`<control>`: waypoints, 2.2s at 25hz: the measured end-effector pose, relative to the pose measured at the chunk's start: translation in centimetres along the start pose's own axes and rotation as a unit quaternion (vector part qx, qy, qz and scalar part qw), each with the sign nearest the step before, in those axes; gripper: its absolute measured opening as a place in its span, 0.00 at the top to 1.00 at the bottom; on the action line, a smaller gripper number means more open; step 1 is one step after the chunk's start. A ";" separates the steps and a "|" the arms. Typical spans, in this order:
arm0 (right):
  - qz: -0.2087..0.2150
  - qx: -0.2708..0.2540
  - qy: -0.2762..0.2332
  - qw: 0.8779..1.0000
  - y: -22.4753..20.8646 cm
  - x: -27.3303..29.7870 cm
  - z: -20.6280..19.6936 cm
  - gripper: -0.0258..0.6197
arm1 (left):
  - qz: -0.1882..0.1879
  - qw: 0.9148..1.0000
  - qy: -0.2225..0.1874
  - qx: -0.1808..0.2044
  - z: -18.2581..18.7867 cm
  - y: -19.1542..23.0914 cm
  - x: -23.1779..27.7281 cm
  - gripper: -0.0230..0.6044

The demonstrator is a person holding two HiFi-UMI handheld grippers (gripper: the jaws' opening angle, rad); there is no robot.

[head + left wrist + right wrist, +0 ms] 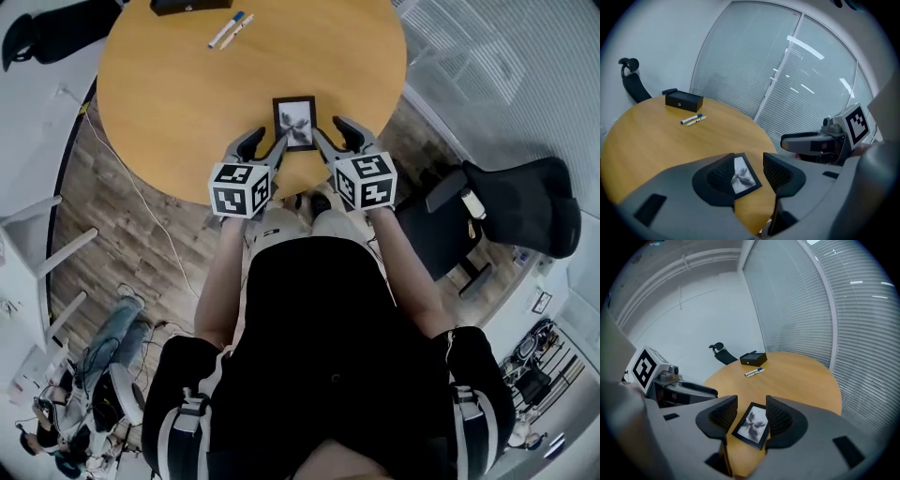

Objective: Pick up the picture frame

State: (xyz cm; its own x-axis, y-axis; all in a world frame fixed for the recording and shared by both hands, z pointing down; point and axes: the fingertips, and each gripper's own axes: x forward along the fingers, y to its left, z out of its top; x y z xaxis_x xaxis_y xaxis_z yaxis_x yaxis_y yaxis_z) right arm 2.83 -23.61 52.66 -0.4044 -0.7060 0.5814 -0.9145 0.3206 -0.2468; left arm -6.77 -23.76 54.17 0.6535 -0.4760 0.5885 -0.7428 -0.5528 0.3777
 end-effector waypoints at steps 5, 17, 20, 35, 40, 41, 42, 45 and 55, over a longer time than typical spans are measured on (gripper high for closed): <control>-0.010 0.009 0.032 0.999 -0.4 2.9 -2.5 0.64 | -0.002 1.000 0.028 -0.001 -1.9 2.0 2.5 0.66; -0.032 0.044 0.095 0.994 -3.8 7.7 -8.3 0.64 | 0.005 0.997 0.075 -0.031 -6.9 4.6 7.6 0.66; -0.034 0.063 0.112 0.991 -4.1 8.6 -10.0 0.65 | 0.007 0.995 0.086 -0.042 -7.9 5.2 8.5 0.66; -0.037 0.081 0.151 0.984 -5.4 12.1 -14.3 0.67 | 0.021 0.991 0.119 -0.059 -10.7 7.0 12.5 0.71; -0.038 0.084 0.152 0.984 -5.5 12.4 -14.6 0.70 | 0.030 0.990 0.120 -0.062 -10.8 7.3 12.7 0.74; -0.039 0.085 0.152 0.984 -5.5 12.4 -14.7 0.71 | 0.031 0.990 0.121 -0.061 -10.9 7.4 12.7 0.74; -0.038 0.087 0.152 0.984 -5.5 12.5 -14.7 0.71 | 0.032 0.990 0.123 -0.060 -10.9 7.4 12.7 0.75; -0.034 0.088 0.149 0.984 -5.4 12.6 -14.7 0.74 | 0.035 0.990 0.123 -0.054 -11.0 7.6 12.8 0.77; -0.036 0.093 0.146 0.984 -5.6 12.7 -15.0 0.76 | 0.036 0.990 0.124 -0.051 -10.8 7.7 12.8 0.79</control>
State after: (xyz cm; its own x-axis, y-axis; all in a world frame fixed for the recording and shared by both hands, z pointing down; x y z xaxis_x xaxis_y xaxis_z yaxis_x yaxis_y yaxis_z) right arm 3.00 -24.97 73.04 -0.3429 -0.5018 0.7941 -0.9379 0.1360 -0.3191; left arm -5.69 -26.67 72.35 0.5524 -0.3208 0.7694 -0.8046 -0.4464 0.3916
